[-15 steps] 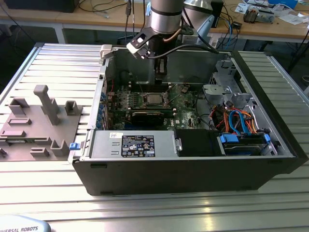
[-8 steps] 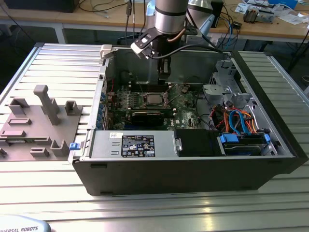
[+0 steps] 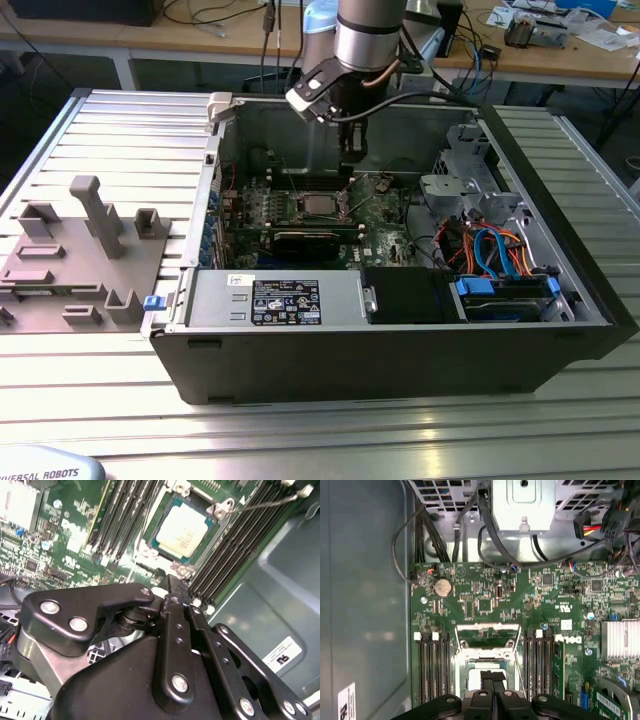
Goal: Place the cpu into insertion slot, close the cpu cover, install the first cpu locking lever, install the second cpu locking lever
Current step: 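Close the cpu cover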
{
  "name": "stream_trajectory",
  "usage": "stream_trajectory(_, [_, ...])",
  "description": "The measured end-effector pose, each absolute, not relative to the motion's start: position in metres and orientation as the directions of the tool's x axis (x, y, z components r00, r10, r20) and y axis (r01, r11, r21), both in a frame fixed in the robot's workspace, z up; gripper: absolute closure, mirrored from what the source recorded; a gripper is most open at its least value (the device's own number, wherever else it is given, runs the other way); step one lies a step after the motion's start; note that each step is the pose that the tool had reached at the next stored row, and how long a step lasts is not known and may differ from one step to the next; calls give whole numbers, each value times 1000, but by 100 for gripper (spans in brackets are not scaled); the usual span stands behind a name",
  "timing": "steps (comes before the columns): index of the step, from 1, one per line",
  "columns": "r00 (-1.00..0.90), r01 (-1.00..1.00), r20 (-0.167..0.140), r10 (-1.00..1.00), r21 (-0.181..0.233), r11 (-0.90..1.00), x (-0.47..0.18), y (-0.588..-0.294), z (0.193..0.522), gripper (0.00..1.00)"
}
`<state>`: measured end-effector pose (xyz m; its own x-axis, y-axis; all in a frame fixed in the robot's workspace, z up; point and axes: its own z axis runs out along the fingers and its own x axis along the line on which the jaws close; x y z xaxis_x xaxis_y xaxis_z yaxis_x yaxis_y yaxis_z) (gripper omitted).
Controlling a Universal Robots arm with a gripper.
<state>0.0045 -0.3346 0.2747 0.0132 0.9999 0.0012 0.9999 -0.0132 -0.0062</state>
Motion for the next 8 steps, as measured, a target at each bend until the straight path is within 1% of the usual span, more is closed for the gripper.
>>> stream_trajectory(8, [13,1000,1,1000,-6,-13,17,-335,275,89])
